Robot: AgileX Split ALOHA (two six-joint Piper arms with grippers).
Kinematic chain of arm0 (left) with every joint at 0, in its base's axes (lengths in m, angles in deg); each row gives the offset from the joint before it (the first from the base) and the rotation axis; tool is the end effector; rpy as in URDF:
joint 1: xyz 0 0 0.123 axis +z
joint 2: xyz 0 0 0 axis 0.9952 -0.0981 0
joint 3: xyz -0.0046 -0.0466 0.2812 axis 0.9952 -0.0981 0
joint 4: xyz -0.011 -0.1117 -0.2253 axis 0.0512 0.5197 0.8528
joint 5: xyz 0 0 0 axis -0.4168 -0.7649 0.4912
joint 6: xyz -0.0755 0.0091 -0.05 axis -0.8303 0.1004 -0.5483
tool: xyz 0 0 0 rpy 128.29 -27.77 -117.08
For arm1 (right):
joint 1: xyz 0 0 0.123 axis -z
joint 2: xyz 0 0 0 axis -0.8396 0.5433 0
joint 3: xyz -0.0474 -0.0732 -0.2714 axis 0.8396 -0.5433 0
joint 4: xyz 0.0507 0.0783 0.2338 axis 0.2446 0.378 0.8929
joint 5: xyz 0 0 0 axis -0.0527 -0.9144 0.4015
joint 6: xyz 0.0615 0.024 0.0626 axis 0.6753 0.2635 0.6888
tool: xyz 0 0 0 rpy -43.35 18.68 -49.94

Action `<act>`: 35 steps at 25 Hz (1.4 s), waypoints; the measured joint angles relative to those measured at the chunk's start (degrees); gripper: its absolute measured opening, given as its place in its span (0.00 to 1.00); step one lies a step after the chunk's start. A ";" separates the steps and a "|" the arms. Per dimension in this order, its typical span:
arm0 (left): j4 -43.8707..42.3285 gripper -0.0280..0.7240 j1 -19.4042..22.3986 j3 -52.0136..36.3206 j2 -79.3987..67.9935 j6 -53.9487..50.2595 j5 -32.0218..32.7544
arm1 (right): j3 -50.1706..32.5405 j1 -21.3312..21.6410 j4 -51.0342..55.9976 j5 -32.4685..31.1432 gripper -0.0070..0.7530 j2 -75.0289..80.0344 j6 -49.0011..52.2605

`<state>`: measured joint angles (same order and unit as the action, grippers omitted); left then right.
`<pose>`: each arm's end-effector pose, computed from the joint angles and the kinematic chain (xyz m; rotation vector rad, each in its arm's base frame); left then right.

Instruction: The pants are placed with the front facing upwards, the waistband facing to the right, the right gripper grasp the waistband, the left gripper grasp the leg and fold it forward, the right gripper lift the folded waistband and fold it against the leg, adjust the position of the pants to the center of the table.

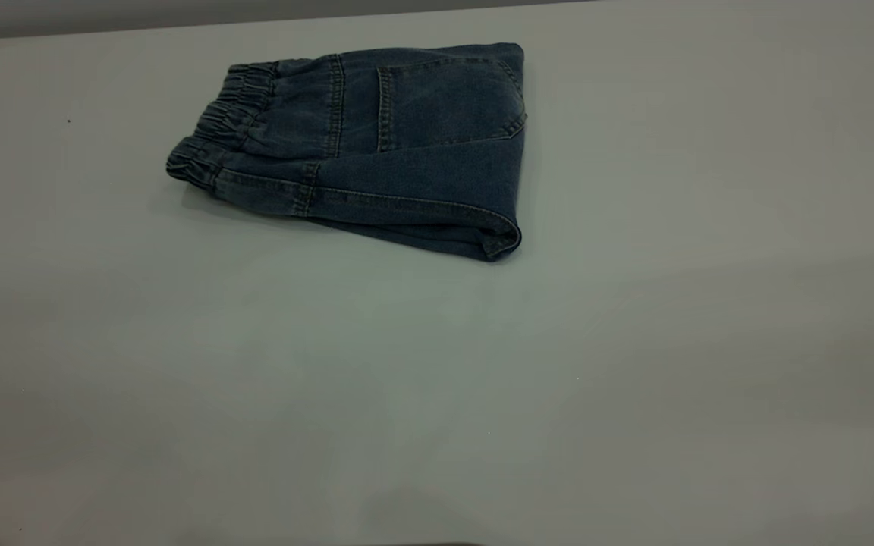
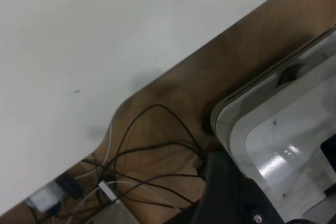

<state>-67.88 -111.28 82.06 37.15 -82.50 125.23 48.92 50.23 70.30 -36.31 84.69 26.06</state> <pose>0.0725 -0.0405 0.2485 0.7406 2.6082 -0.1655 0.0049 0.0110 0.2654 -0.2145 2.2080 0.1824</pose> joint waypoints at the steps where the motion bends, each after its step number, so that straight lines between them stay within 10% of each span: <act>1: -0.27 0.68 0.00 0.00 0.00 -1.12 0.00 | 0.00 0.00 0.13 0.00 0.76 -0.17 -0.22; 23: -0.67 0.68 0.13 -0.26 3.08 -3.54 0.02 | 0.00 0.00 1.49 -0.05 0.76 -0.16 -2.34; 35: -0.67 0.68 19.23 -0.26 27.50 -3.54 1.36 | 0.00 8.71 1.65 -0.05 0.76 -1.01 -2.53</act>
<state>-68.55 -92.05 81.80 64.65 -86.04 126.59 48.92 58.94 71.96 -36.36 83.68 23.53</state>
